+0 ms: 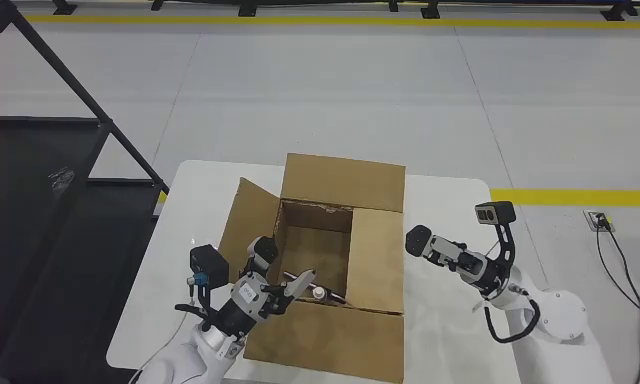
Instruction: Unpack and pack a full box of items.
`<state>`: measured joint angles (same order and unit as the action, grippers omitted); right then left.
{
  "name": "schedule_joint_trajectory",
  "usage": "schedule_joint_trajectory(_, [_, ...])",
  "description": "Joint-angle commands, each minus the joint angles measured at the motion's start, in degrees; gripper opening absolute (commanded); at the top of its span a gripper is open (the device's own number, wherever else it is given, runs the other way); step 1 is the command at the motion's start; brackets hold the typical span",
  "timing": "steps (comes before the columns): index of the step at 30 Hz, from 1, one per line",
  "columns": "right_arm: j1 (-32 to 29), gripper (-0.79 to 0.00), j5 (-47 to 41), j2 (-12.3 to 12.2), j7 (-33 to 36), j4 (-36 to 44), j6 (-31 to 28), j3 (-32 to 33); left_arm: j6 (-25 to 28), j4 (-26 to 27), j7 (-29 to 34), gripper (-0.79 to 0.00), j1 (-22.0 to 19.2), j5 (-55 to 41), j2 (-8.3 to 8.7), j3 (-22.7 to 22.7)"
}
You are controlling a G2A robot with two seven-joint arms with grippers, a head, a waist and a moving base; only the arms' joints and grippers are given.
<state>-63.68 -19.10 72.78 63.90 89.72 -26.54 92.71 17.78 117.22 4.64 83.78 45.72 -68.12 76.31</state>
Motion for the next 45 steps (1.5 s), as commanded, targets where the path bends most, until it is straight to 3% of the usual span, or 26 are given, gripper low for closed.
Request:
schedule_joint_trajectory(1, [-0.1,0.0,0.0,-0.3,-0.4,0.6,0.5,0.9,-1.7,-0.8,0.9,0.0,-0.8,-3.1,-0.19,-0.3])
schedule_joint_trajectory(9, [-2.3,0.0,-3.3,-2.5,7.8,1.8,-0.5,8.8,-6.5,-7.7,10.2,0.0,-9.1,-14.5,-0.82,-1.7])
schedule_joint_trajectory(18, [-4.9,0.0,-1.6,-4.3,13.3,2.7,-0.6,13.8,-4.6,-16.0,26.4,0.0,-18.8,-26.3,-1.48,-7.3])
schedule_joint_trajectory(30, [-5.0,0.0,-2.0,-4.3,12.0,3.1,0.1,13.5,-6.2,-17.1,26.5,0.0,-18.7,-28.5,-1.66,-7.8])
schedule_joint_trajectory(39, [-3.6,0.0,-5.1,-5.7,13.3,1.9,2.6,15.0,-14.3,-29.4,34.1,0.0,-30.7,-36.2,-3.8,-15.8])
schedule_joint_trajectory(45, [-3.3,0.0,-5.2,-6.7,14.9,-0.1,2.7,16.1,-15.2,-38.6,39.2,0.0,-37.0,-44.2,-5.53,-19.9])
